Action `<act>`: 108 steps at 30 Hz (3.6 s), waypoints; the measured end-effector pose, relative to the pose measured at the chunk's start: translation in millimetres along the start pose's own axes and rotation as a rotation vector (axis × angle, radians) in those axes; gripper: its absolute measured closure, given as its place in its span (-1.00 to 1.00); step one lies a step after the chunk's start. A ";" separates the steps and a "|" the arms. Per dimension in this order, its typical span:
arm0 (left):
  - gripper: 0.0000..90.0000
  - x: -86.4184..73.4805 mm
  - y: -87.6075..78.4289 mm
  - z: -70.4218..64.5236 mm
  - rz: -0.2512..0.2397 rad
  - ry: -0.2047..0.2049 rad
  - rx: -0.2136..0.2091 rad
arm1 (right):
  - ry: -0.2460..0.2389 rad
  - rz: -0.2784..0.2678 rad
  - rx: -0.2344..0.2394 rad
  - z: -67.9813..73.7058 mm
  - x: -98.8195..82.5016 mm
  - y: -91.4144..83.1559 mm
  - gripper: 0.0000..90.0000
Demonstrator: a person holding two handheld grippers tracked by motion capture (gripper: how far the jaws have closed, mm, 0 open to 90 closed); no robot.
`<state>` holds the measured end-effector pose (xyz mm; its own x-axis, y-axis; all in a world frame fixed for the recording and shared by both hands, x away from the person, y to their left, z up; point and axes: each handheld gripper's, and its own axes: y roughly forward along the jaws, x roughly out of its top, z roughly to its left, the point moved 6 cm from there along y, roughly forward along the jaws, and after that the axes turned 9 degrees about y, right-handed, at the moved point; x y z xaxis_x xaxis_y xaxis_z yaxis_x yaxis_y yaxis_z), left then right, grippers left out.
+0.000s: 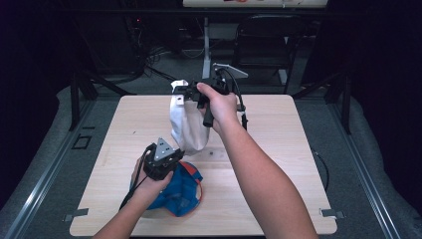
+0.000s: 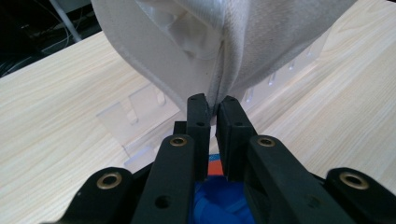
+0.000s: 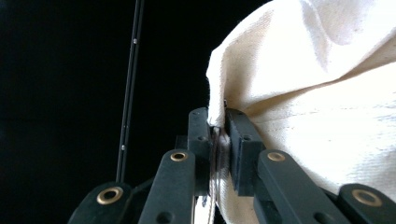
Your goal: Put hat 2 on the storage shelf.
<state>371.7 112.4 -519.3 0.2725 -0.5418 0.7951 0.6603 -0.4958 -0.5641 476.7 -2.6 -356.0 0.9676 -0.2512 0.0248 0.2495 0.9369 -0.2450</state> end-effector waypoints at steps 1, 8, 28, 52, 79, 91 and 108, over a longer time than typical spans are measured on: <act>0.89 -1.1 -0.3 0.9 -0.002 -0.007 0.000 | 0.000 -0.002 -0.005 -1.2 0.1 -1.4 0.81; 0.89 -14.1 -3.2 10.4 -0.025 -0.084 -0.017 | 0.011 -0.012 -0.030 -15.7 3.8 -12.3 0.80; 0.90 -30.7 -0.3 15.1 0.026 -0.124 -0.049 | -0.011 -0.017 -0.119 -43.8 0.3 -16.8 0.79; 0.49 -33.1 -17.7 13.6 -0.001 -0.121 -0.017 | -0.200 -0.084 -0.223 -53.4 -3.7 -67.1 0.34; 0.13 -110.9 -70.4 48.5 0.021 -0.289 0.067 | -0.431 -0.143 -0.368 -122.7 -76.1 -128.0 0.31; 0.18 -142.1 -77.8 55.0 0.073 -0.329 0.088 | -0.472 -0.151 -0.458 -165.7 -111.0 -120.0 0.31; 0.17 -154.7 -63.6 50.9 0.103 -0.364 0.042 | -0.437 -0.072 -0.503 -235.4 -139.4 -75.3 0.24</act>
<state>323.2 262.3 -595.1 0.5652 -0.3069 0.7657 0.6424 -0.4186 -0.6420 313.9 -95.4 -569.2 0.9022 -0.0884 0.4222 0.3683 0.6673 -0.6474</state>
